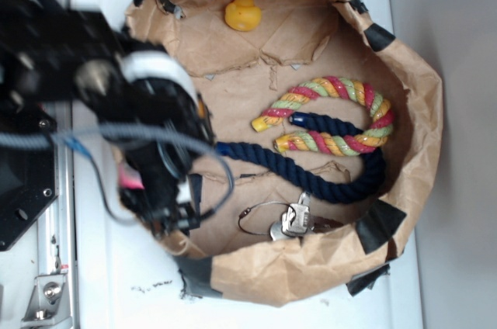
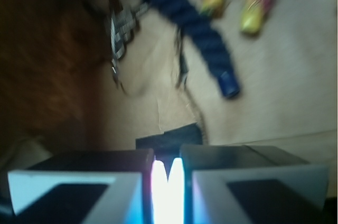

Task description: Grab the silver keys.

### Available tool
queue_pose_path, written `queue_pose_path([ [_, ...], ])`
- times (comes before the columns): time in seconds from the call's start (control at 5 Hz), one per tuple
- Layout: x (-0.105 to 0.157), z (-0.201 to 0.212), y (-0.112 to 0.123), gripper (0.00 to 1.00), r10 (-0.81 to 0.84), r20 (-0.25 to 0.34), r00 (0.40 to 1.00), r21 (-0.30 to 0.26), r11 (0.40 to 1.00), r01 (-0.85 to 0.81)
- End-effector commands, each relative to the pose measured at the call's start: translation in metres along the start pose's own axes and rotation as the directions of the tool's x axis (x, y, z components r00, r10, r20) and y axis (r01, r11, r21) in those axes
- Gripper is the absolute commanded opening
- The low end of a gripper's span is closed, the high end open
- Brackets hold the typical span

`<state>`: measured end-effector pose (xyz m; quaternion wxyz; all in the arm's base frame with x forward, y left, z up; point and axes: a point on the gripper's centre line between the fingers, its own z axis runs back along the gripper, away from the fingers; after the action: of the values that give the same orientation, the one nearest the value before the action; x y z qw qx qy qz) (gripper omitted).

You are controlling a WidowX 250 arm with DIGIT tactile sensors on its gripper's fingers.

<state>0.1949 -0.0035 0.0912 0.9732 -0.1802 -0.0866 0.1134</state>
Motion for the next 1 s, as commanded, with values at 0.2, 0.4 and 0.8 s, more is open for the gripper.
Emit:
queue_pose_path([
  [0.2, 0.102, 0.029, -0.028, 1.0, 0.024, 0.076, 0.997, 0.044, 0.999, -0.028],
  [0.4, 0.117, 0.009, -0.037, 1.0, 0.006, 0.07, 0.998, 0.06, 0.998, -0.01],
  [0.8, 0.091, -0.005, -0.035, 1.0, -0.085, 0.022, 0.996, 0.096, 0.992, 0.082],
])
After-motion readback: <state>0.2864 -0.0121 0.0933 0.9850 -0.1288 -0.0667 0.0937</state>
